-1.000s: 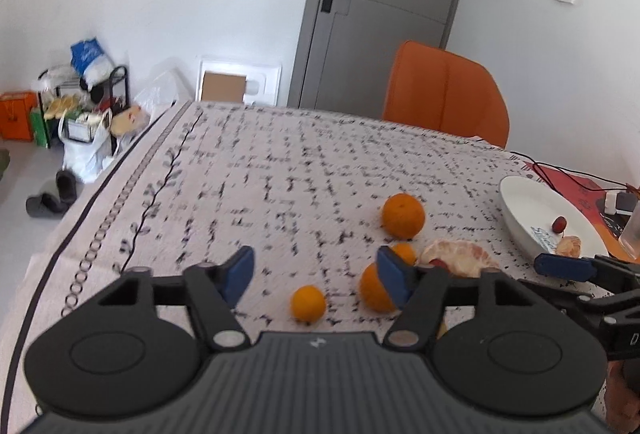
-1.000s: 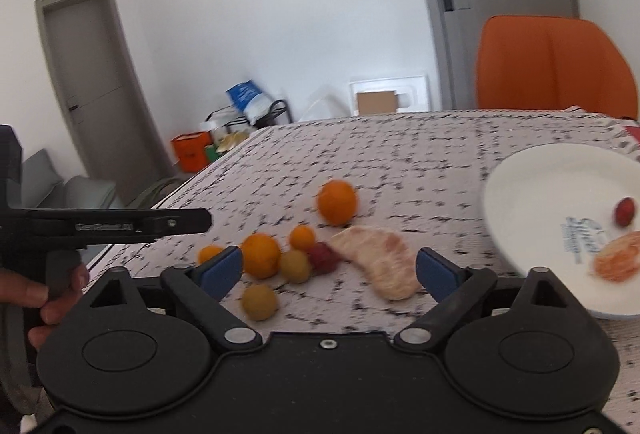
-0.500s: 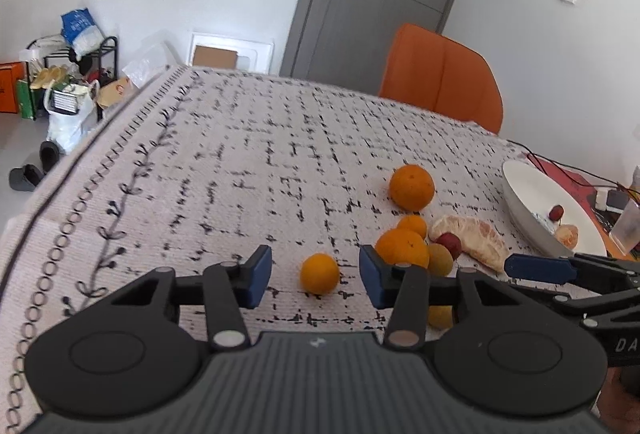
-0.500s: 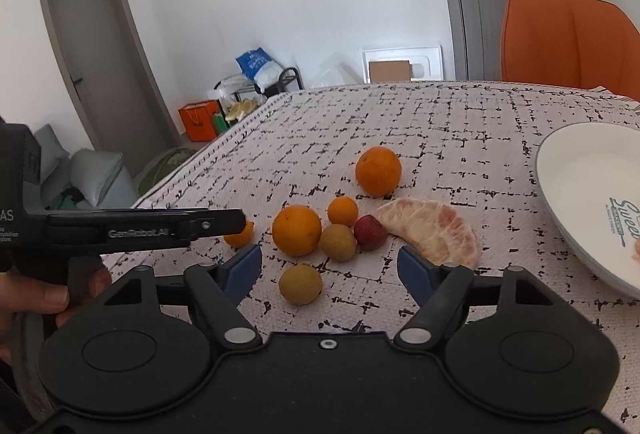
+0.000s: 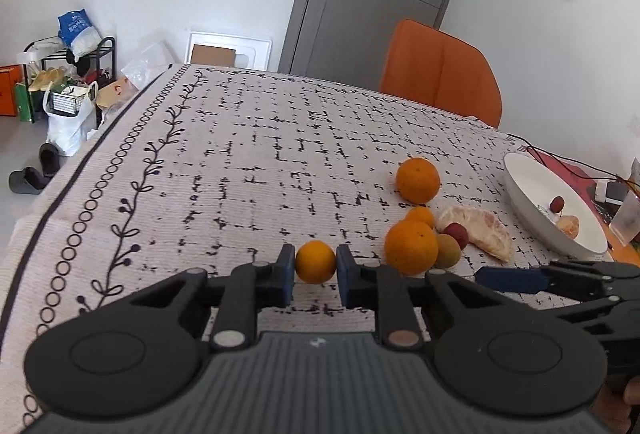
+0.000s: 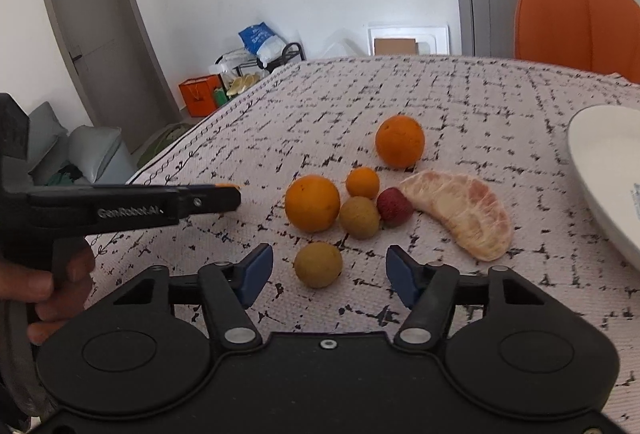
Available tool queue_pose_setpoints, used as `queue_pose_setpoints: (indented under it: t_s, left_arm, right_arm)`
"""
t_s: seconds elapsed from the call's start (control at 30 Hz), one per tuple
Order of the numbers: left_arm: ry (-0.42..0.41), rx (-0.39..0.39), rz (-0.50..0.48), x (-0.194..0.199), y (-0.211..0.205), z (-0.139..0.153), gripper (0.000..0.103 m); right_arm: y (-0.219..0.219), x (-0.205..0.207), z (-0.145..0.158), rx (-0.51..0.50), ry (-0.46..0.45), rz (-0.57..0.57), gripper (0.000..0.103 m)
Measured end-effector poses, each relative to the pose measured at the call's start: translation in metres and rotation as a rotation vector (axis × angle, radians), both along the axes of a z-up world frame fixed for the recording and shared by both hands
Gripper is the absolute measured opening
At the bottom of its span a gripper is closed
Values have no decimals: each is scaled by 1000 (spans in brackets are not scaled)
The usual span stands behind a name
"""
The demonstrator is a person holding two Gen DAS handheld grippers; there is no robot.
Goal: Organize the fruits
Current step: 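Grasp a small tangerine with the left tool while the right tool grasps a yellow-green fruit, then carry the tangerine and yellow-green fruit into the white bowl and release both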
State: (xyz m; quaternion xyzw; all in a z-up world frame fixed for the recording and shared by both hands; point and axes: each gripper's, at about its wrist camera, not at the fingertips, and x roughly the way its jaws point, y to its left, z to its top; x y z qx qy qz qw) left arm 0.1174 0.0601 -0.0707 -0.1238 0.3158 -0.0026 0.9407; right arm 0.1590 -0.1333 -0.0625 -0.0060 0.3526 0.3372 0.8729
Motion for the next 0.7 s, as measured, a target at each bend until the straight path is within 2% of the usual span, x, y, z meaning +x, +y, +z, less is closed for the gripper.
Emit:
queue_pose_setpoints:
  t_s: [0.03, 0.07, 0.37, 0.7]
  left_arm:
    - [1, 0, 1, -1, 0, 1, 20]
    - [2, 0, 1, -1, 1, 1, 20]
    - [-36, 4, -29, 4, -9, 13, 20]
    - [-63, 7, -113, 18, -47, 25, 20]
  right_arm:
    - [1, 1, -2, 0, 8, 9, 37]
    - [3, 0, -3, -5, 0, 8, 26]
    - [-5, 2, 5, 12, -3, -29, 25]
    - [-47, 0, 20, 26, -70, -153, 25]
